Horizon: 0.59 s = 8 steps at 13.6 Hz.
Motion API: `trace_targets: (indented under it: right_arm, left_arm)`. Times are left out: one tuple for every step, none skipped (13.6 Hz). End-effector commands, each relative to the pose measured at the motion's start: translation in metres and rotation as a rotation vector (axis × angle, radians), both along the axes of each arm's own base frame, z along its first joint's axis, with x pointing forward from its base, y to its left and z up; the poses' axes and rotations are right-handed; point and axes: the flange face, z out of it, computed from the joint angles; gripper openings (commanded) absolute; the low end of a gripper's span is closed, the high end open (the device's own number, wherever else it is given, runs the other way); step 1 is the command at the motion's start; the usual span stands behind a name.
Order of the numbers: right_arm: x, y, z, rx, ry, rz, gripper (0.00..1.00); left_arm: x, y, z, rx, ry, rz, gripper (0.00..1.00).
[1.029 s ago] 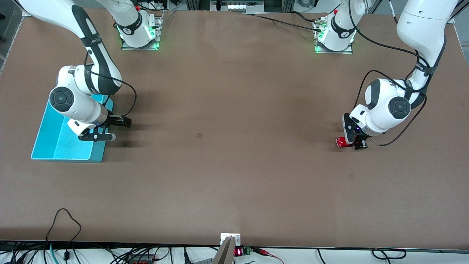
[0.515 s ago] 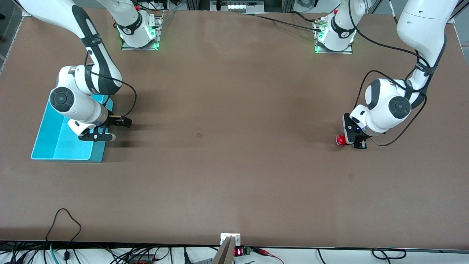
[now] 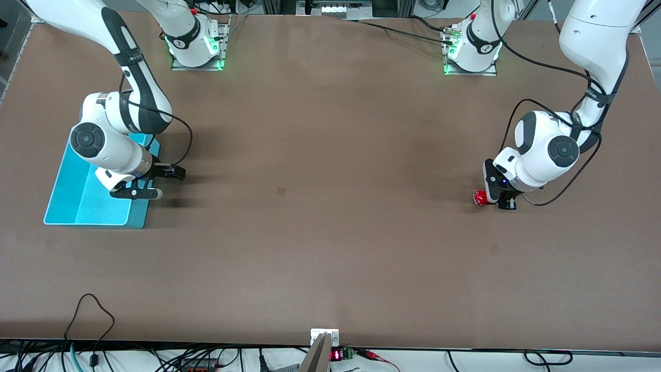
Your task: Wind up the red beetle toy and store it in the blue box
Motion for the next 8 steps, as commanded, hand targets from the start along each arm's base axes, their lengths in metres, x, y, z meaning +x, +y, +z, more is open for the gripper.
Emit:
trace_targets:
  right_arm:
    - [0.001, 0.001, 0.002, 0.005, -0.01, -0.019, 1.0]
    - [0.001, 0.001, 0.002, 0.005, -0.01, -0.019, 1.0]
    - [0.001, 0.002, 0.002, 0.005, -0.01, -0.018, 1.0]
    - [0.002, 0.0, 0.002, 0.005, -0.015, -0.02, 1.0]
    - [0.004, 0.0, 0.003, 0.005, -0.016, -0.021, 1.0]
    - [0.004, -0.002, 0.003, 0.005, -0.015, -0.022, 1.0]
    - [0.004, -0.003, 0.003, 0.006, -0.016, -0.025, 1.0]
    - [0.004, -0.002, 0.003, 0.006, -0.016, -0.026, 1.0]
  left_arm:
    - [0.0, 0.002, 0.004, 0.008, -0.002, -0.044, 0.43]
    - [0.0, 0.002, 0.004, 0.008, -0.002, -0.052, 0.43]
    - [0.0, 0.003, 0.004, 0.008, -0.002, -0.054, 0.43]
    - [0.0, 0.003, 0.002, 0.008, 0.001, -0.052, 0.43]
    - [-0.001, 0.008, -0.001, 0.007, 0.006, -0.044, 0.43]
    - [-0.002, 0.01, -0.004, 0.006, 0.012, -0.04, 0.43]
    - [-0.003, 0.015, -0.007, 0.006, 0.016, -0.031, 0.43]
    - [-0.003, 0.025, -0.007, 0.005, 0.016, -0.014, 0.43]
